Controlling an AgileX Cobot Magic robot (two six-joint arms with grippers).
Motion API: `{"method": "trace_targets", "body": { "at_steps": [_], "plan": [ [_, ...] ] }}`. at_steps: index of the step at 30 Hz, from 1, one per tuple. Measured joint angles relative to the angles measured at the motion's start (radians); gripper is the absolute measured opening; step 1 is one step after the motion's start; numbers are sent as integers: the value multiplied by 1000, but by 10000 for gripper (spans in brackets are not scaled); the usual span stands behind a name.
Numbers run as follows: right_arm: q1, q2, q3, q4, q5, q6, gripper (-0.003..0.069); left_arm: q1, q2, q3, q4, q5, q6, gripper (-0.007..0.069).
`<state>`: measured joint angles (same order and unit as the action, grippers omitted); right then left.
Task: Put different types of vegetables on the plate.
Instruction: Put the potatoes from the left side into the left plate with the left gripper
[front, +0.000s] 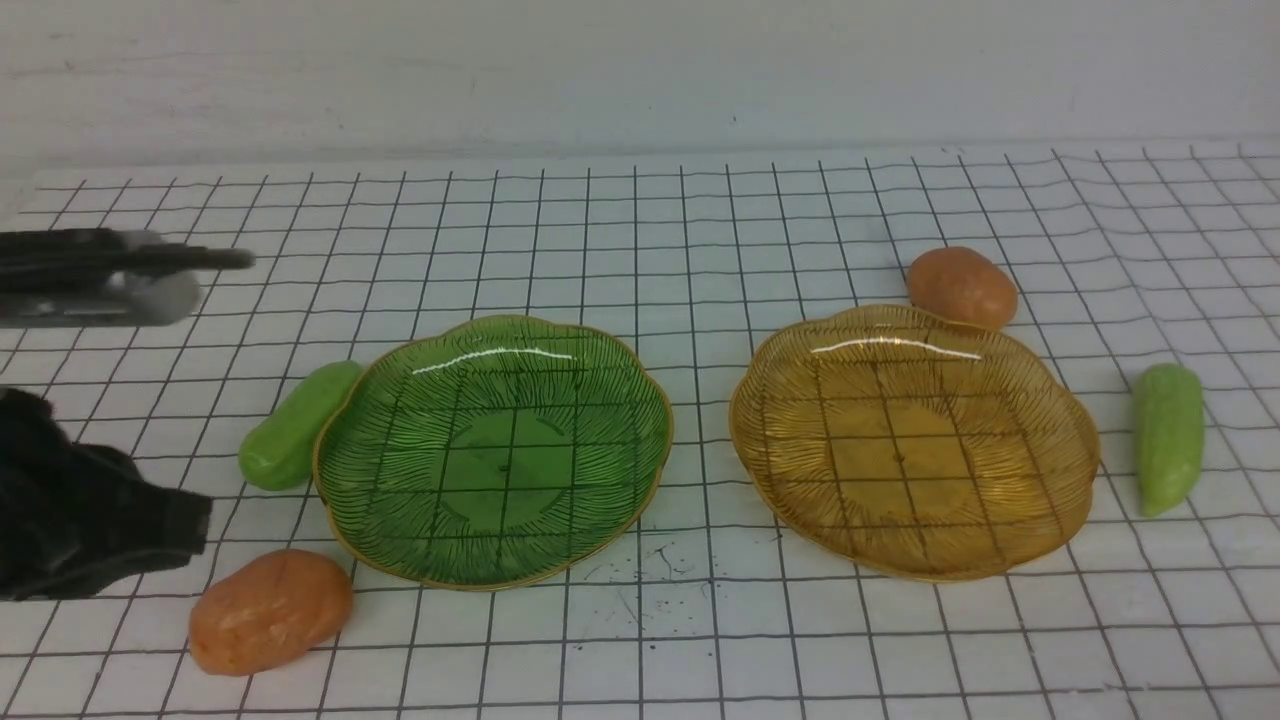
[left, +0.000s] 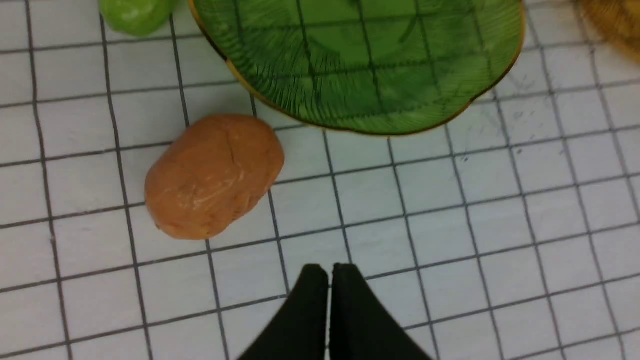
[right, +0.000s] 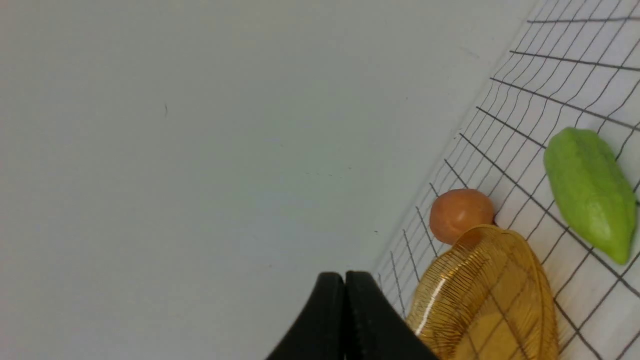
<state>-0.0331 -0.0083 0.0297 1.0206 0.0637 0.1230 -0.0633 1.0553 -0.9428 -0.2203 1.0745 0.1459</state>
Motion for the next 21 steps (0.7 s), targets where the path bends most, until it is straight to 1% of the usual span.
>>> {"method": "trace_targets", "body": {
  "at_steps": [3, 5, 7, 8, 9, 10, 13, 16, 19, 20, 21],
  "plan": [
    [0, 0, 0, 42, -13, -34, -14, 0, 150, -61, 1, 20, 52, -8],
    [0, 0, 0, 48, -13, -38, -14, 0, 188, -78, 1, 20, 73, -8],
    [0, 0, 0, 50, -9, -47, -14, 0, 260, -89, 3, 20, 127, -8],
    [0, 0, 0, 50, 5, -57, -14, 0, 302, -92, 4, 20, 184, -8],
    [0, 0, 0, 50, 13, -59, -14, 0, 307, -92, 4, 20, 198, -8],
    [0, 0, 0, 46, 52, -88, -14, 0, 331, -92, 5, 20, 230, -8],
    [0, 1, -55, 23, 240, -206, -14, 0, 375, -92, 6, -3, 327, 4],
    [0, 65, -171, 5, 378, -328, -14, 0, 385, -92, 6, -87, 382, 59],
    [0, 179, -276, -20, 471, -425, -14, 0, 386, -94, 6, -122, 415, 155],
    [0, 240, -312, -33, 523, -467, -14, 0, 387, -94, 6, -125, 427, 200],
    [0, 290, -344, -44, 566, -504, -14, 0, 389, -94, 7, -129, 445, 262]
  ]
}}
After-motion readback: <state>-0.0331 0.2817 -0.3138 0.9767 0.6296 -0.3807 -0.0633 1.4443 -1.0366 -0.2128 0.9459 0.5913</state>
